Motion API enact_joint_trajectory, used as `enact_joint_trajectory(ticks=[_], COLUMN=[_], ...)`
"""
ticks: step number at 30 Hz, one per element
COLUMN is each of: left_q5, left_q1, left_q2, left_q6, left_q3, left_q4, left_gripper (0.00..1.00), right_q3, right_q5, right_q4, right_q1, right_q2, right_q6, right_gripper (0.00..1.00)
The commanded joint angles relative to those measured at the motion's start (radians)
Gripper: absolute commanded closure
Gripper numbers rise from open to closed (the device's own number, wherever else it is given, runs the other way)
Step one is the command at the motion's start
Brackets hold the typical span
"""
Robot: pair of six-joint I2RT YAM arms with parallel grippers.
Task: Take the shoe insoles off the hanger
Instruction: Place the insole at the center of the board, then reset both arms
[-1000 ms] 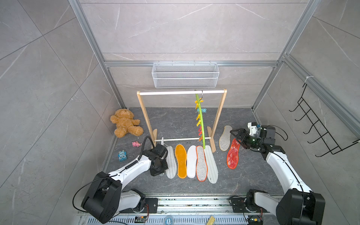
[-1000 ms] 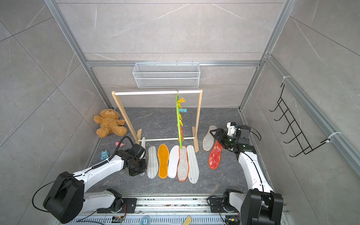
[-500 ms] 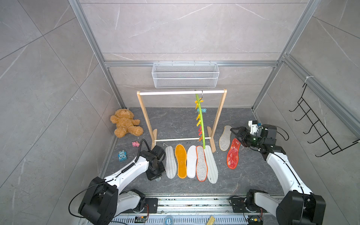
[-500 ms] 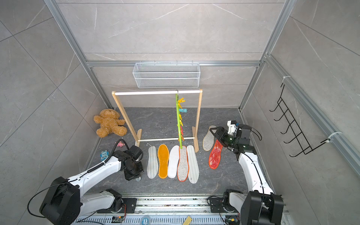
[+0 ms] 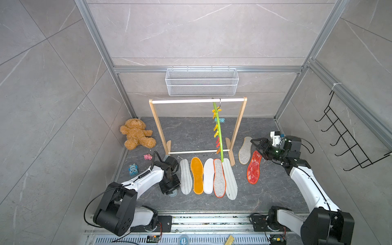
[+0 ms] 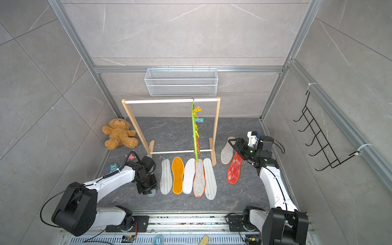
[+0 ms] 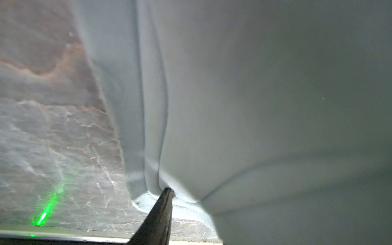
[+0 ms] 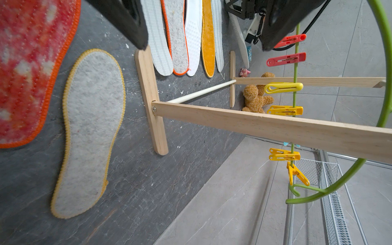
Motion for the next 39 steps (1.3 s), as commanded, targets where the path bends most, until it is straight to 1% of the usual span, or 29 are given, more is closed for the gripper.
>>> enact_joint_trajectory(ticks=[1,6,14,16,19,20,22,23,24,25,26,27,28,31,33,35,38,39], left_q5=[-0.029,-0.046,-0.055,-0.069,-0.121,-0.143,-0.188,-0.217,-0.248,-0.278,-0.314,-0.351,-0.383,-0.477,-0.52,-0.538,-0.59,-0.619], left_q1=[0.005,0.005,0.006,0.006,0.005,0.005,0.005,0.005,0.005,0.005,0.005,0.005,0.006,0.006,0.005,0.005,0.005,0.005], left_q2=[0.016,-0.012,-0.078,-0.115,-0.198,-0.231,-0.285,-0.31,-0.334,-0.353,-0.373,-0.394,-0.414,-0.495,-0.559,-0.61,-0.644,-0.644], left_q6=[0.012,0.026,0.076,0.088,0.109,0.118,0.125,0.133,0.141,0.146,0.156,0.17,0.184,0.282,0.379,0.472,0.596,0.62], left_q3=[0.002,0.01,0.019,0.043,0.104,0.128,0.171,0.194,0.21,0.225,0.24,0.254,0.262,0.271,0.254,0.229,0.208,0.205], left_q4=[-0.027,-0.043,-0.062,-0.089,-0.144,-0.159,-0.191,-0.206,-0.22,-0.229,-0.234,-0.236,-0.226,-0.137,-0.006,0.124,0.286,0.332], left_gripper=[0.56,0.49,0.49,0.48,0.44,0.41,0.2,0.13,0.12,0.05,0.04,0.04,0.04,0.04,0.03,0.01,0.01,0.01], right_q3=[-0.013,-0.012,-0.012,-0.009,-0.001,0.006,0.023,0.034,0.046,0.055,0.068,0.081,0.089,0.119,0.139,0.16,0.211,0.219], right_q5=[-0.014,-0.014,-0.008,-0.004,0.014,0.017,0.028,0.037,0.049,0.063,0.081,0.1,0.12,0.243,0.364,0.476,0.497,0.541], right_q4=[0.017,0.017,0.022,0.014,-0.005,-0.011,-0.038,-0.055,-0.074,-0.09,-0.114,-0.134,-0.145,-0.19,-0.21,-0.211,-0.204,-0.206], right_q1=[-0.004,-0.004,-0.004,-0.003,-0.004,-0.005,-0.006,-0.007,-0.009,-0.013,-0.016,-0.02,-0.026,-0.037,-0.041,-0.043,-0.043,-0.044], right_q2=[-0.024,-0.017,-0.01,-0.01,-0.012,-0.012,-0.011,-0.011,-0.011,-0.011,-0.011,-0.012,-0.016,-0.04,-0.067,-0.096,-0.106,-0.106], right_q6=[0.007,0.005,0.003,-0.003,-0.013,-0.019,-0.036,-0.045,-0.054,-0.063,-0.072,-0.081,-0.083,-0.073,-0.055,-0.039,-0.067,-0.032], right_gripper=[0.14,0.14,0.14,0.14,0.14,0.14,0.13,0.13,0.13,0.13,0.13,0.11,0.06,0.05,0.05,0.04,0.04,0.05])
